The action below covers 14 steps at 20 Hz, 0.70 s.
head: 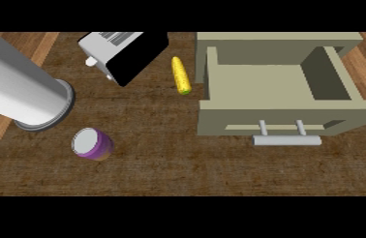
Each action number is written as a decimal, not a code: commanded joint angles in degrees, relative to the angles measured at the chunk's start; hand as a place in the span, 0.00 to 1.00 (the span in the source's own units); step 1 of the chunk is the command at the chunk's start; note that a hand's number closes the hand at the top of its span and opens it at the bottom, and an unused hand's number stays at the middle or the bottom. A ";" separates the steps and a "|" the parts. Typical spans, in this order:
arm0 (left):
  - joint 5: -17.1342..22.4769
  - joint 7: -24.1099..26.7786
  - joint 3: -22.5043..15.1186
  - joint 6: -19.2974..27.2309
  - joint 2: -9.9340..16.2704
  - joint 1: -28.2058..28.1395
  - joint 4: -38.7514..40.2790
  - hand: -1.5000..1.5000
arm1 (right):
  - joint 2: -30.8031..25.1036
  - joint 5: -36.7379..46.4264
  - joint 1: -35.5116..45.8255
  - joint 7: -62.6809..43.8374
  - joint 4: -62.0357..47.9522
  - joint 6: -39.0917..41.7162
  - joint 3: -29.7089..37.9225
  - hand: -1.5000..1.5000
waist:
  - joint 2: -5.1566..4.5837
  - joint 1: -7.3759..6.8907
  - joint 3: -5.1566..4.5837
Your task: Pick up the can, place it into the drawer and close the drawer
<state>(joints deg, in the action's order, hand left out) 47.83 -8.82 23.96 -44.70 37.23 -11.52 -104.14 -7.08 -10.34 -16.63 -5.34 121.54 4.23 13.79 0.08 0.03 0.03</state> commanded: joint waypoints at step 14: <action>16.63 -16.83 -4.36 7.59 1.39 5.35 5.68 0.00 | -4.48 -12.01 -3.98 -0.27 0.22 9.70 13.16 0.00 | -0.04 0.30 -0.02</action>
<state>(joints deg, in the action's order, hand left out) 60.98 -21.92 20.48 -38.37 37.65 -8.25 -99.96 -8.52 -18.23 -21.79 -2.76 121.21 12.51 22.72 0.05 0.35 0.03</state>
